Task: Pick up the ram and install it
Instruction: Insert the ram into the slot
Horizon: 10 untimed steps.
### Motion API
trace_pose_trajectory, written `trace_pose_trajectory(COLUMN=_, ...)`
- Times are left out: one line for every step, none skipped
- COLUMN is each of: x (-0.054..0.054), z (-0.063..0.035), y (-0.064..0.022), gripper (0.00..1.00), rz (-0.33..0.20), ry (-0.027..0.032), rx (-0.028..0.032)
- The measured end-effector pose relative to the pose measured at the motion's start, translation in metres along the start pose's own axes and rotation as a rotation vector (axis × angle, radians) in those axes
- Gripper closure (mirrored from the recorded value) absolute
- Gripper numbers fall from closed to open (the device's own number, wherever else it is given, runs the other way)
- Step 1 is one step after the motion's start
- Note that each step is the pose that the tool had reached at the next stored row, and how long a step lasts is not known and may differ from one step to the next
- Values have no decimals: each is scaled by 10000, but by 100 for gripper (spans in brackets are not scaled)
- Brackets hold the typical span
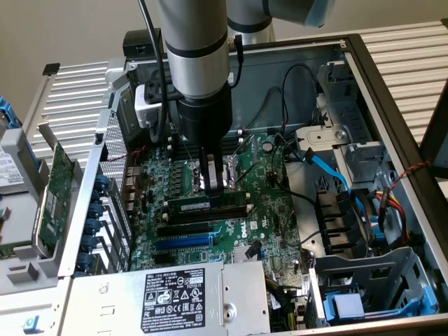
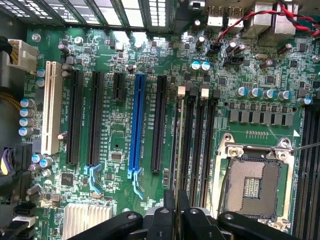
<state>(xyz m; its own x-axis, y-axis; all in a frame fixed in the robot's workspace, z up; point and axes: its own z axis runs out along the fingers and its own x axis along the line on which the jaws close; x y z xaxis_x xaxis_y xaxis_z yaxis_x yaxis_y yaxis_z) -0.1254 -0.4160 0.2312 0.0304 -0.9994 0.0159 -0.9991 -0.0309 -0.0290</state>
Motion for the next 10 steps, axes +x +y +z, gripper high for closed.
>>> trace_pose_trajectory(x=0, z=2, y=1, gripper=86, rz=2, ry=1, rx=0)
trace_pose_trajectory(x=0, z=4, y=2, gripper=86, rz=3, ry=1, rx=-1)
trace_pose_trajectory(x=0, z=7, y=3, gripper=86, rz=6, ry=1, rx=0)
trace_pose_trajectory(x=0, z=8, y=4, gripper=86, rz=9, ry=1, rx=0)
trace_pose_trajectory(x=0, z=10, y=5, gripper=86, rz=12, ry=1, rx=0)
trace_pose_trajectory(x=0, z=12, y=7, gripper=86, rz=14, ry=1, rx=0)
trace_pose_trajectory(x=0, z=13, y=8, gripper=86, rz=16, ry=1, rx=-1)
trace_pose_trajectory(x=0, z=14, y=10, gripper=86, rz=17, ry=1, rx=0)
trace_pose_trajectory(x=0, z=16, y=10, gripper=86, rz=19, ry=1, rx=0)
trace_pose_trajectory(x=-1, z=19, y=12, gripper=86, rz=22, ry=0, rx=0)
